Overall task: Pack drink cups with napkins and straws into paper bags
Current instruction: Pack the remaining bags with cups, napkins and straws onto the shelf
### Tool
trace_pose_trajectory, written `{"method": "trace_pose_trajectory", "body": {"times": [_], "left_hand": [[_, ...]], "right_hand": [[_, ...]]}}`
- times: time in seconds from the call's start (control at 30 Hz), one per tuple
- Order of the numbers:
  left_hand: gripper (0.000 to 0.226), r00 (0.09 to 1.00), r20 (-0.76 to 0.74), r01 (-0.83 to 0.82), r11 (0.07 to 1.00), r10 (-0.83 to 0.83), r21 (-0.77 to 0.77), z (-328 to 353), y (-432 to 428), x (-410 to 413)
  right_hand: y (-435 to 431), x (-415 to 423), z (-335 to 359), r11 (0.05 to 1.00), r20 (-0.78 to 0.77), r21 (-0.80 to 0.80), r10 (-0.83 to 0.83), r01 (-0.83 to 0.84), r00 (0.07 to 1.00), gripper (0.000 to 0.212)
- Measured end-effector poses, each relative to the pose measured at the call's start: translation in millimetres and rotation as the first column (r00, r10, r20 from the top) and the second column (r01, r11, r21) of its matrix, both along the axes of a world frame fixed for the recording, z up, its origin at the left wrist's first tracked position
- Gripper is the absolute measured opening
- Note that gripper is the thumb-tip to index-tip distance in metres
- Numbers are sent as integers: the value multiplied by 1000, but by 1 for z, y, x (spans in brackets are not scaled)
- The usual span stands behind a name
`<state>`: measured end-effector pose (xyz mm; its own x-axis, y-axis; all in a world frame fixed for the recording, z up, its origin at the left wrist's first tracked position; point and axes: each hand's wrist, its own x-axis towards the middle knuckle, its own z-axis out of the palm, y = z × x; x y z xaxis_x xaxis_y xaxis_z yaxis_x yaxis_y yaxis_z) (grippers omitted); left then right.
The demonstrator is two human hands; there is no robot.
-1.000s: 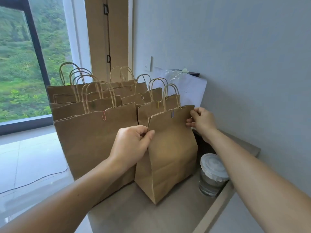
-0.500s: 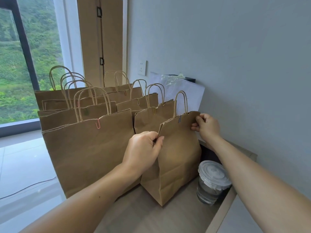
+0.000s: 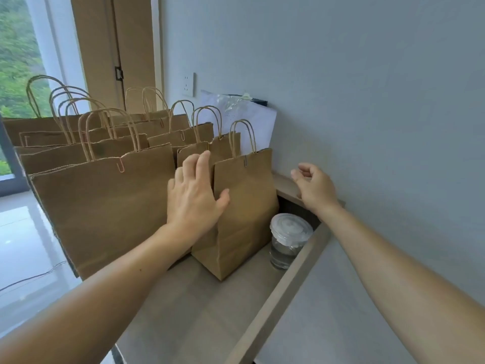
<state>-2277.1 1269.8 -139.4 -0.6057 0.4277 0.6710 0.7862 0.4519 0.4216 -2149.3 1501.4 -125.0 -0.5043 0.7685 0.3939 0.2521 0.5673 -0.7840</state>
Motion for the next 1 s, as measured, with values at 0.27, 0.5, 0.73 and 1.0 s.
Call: {"method": "trace_pose_trajectory", "body": {"times": [0.27, 0.5, 0.73, 1.0], "left_hand": [[80, 981, -163, 59, 960, -107, -275, 32, 10, 112], [76, 948, -13, 254, 782, -317, -569, -4, 47, 272], [80, 858, 78, 398, 562, -507, -725, -59, 88, 397], [79, 646, 172, 554, 302, -743, -776, -103, 131, 507]], "right_hand": [[-35, 162, -7, 986, 162, 160, -64, 38, 985, 52], [-68, 337, -54, 985, 336, 150, -128, 81, 933, 58], [-85, 466, -107, 974, 467, 78, -222, 210, 856, 66], [-124, 572, -148, 893, 583, 73, -400, 445, 707, 67]]}}
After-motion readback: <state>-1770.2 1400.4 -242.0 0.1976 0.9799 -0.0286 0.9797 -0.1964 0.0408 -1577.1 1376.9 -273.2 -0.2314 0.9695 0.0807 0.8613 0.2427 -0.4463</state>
